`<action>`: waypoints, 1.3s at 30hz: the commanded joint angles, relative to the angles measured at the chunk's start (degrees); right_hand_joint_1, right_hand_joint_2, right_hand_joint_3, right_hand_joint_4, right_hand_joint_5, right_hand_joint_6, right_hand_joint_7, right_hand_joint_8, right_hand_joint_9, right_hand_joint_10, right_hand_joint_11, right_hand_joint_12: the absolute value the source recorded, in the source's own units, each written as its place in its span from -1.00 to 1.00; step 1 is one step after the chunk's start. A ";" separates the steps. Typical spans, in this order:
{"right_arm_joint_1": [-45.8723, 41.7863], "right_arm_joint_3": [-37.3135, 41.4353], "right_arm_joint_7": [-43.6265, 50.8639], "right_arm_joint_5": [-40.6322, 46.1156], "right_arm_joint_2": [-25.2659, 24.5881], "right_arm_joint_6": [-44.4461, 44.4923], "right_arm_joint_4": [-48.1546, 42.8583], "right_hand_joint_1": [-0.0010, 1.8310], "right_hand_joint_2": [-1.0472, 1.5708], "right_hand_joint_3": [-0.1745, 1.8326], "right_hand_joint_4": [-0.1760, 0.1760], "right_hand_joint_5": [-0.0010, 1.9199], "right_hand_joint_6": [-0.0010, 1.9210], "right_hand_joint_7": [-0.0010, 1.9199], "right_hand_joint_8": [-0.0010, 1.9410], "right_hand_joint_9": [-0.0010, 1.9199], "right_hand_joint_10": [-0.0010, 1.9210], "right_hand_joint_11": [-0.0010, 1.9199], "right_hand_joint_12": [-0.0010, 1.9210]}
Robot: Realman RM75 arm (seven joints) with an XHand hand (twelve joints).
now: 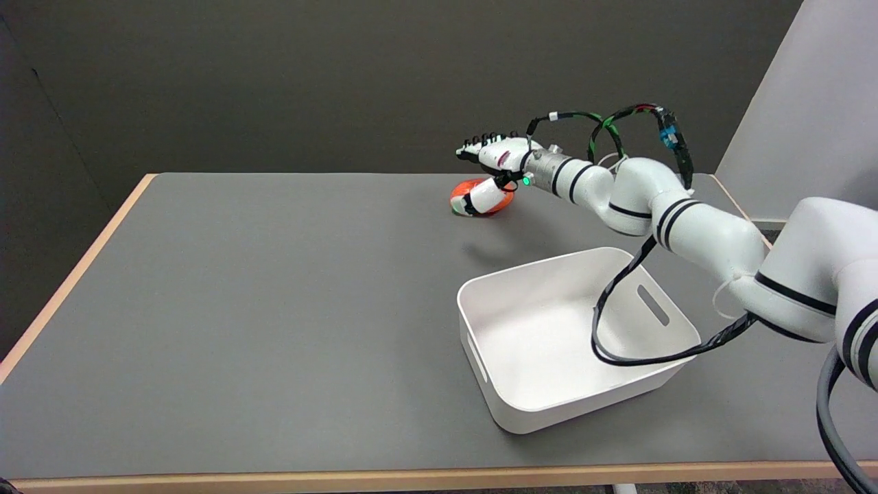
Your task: Pick up mango.
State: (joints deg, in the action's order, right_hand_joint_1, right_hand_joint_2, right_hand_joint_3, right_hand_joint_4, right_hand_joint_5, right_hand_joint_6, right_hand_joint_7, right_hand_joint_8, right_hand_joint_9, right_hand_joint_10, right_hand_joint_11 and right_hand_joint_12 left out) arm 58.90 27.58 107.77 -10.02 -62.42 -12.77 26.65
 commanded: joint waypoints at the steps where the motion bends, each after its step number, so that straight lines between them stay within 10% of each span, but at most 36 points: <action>1: -3.61 6.49 4.06 1.37 -4.75 1.58 -3.37 -0.75 0.16 0.15 -0.40 -0.93 -0.74 -0.91 -0.88 -0.95 -0.64 -0.99 -0.20; 39: -3.47 22.64 10.95 -6.64 -7.49 4.95 -9.21 -0.55 0.19 0.15 -0.41 -0.93 -0.75 -0.90 -0.93 -0.95 -0.71 -0.98 -0.24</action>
State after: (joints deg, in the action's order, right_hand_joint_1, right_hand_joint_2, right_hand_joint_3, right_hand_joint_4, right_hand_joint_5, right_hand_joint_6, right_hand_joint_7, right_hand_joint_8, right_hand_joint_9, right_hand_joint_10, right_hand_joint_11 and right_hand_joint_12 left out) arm 55.74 44.43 116.97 -11.50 -70.10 -9.40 18.52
